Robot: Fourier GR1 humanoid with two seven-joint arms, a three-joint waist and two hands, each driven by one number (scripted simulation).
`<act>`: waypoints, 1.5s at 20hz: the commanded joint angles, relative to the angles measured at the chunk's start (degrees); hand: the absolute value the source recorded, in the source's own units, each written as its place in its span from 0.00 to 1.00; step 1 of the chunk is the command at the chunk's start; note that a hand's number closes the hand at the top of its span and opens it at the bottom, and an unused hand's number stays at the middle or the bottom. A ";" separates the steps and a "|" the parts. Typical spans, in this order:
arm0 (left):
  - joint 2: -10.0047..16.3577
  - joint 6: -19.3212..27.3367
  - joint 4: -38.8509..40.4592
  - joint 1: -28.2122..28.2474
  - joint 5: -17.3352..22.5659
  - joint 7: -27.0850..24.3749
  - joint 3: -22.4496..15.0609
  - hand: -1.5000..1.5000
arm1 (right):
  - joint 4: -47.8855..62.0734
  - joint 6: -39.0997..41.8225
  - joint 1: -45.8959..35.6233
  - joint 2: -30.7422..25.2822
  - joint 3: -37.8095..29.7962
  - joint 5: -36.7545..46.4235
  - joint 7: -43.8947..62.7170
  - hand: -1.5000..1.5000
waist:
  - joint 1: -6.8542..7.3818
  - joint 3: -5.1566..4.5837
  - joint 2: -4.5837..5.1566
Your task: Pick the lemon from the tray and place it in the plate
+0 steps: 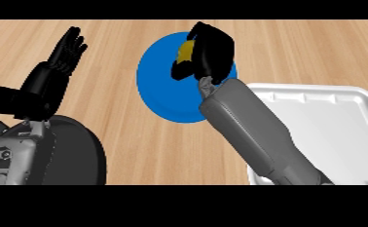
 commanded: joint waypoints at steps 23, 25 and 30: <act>-1.53 -0.16 2.51 -2.11 -1.20 -0.70 -0.71 0.50 | 24.29 -40.09 -11.50 0.26 -5.54 -33.09 -24.15 0.00 | 1.48 0.07 0.39; 0.07 -0.78 3.19 -3.69 -0.79 -0.75 0.91 0.50 | 23.38 -41.93 -7.54 0.26 -6.10 -35.43 -29.30 0.00 | 0.05 0.09 0.18; -0.71 0.46 -1.76 1.44 -0.84 0.78 1.16 0.50 | 15.90 -42.63 -1.71 0.04 -8.85 -35.44 -31.16 0.00 | -2.41 0.08 -0.83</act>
